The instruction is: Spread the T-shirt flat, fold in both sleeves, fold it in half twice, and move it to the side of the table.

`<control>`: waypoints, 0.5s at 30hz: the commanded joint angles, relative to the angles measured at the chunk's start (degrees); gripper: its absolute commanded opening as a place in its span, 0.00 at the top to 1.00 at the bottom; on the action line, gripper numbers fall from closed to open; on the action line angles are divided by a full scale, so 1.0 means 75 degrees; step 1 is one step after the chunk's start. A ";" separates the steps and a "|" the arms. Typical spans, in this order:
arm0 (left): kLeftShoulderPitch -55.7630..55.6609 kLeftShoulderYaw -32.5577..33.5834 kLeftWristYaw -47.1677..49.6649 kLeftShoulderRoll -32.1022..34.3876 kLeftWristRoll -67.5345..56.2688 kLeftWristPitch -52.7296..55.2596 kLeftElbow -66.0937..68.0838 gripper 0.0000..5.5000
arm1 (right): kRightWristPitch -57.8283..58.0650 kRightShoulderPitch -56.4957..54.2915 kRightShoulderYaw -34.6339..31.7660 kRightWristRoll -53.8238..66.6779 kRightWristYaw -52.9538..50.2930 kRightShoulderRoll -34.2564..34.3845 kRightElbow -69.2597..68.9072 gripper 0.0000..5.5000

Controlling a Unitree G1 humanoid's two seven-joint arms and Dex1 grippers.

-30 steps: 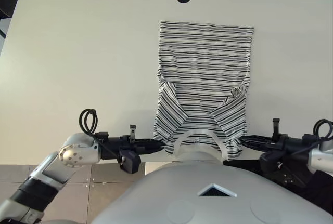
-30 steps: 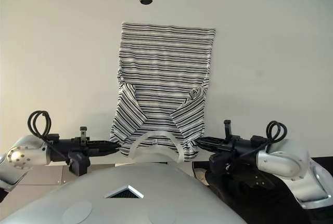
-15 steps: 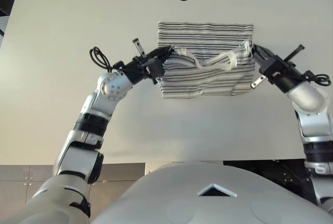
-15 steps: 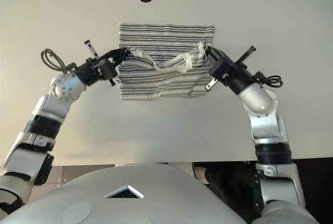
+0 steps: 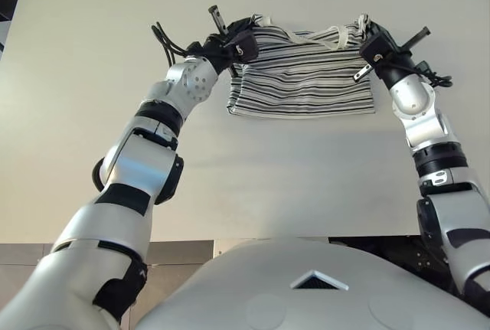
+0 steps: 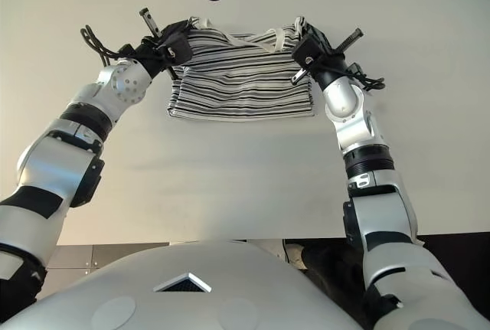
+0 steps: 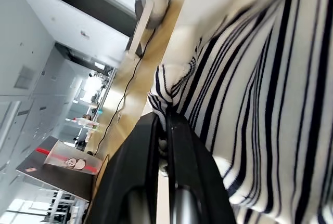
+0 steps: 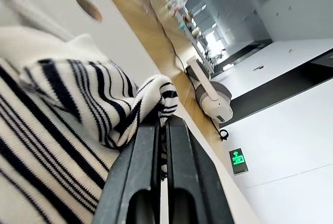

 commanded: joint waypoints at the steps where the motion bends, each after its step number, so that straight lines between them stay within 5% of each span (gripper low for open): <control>1: -0.0201 -0.0178 0.0000 -0.0104 0.0215 0.0409 0.0339 0.87 | -0.0114 -0.0641 0.0244 -0.0234 -0.0367 0.0161 0.1058 0.91; 11: -0.0326 -0.0019 0.0745 -0.0555 0.0122 0.1463 0.0544 0.57 | 0.0012 -0.1744 0.0331 -0.0032 -0.0651 0.0580 0.2971 0.58; 15: -0.0289 -0.0431 0.1811 -0.0090 0.0707 0.1991 0.0511 0.46 | -0.0947 -0.1055 0.0350 0.0096 -0.0200 0.0034 0.1621 0.57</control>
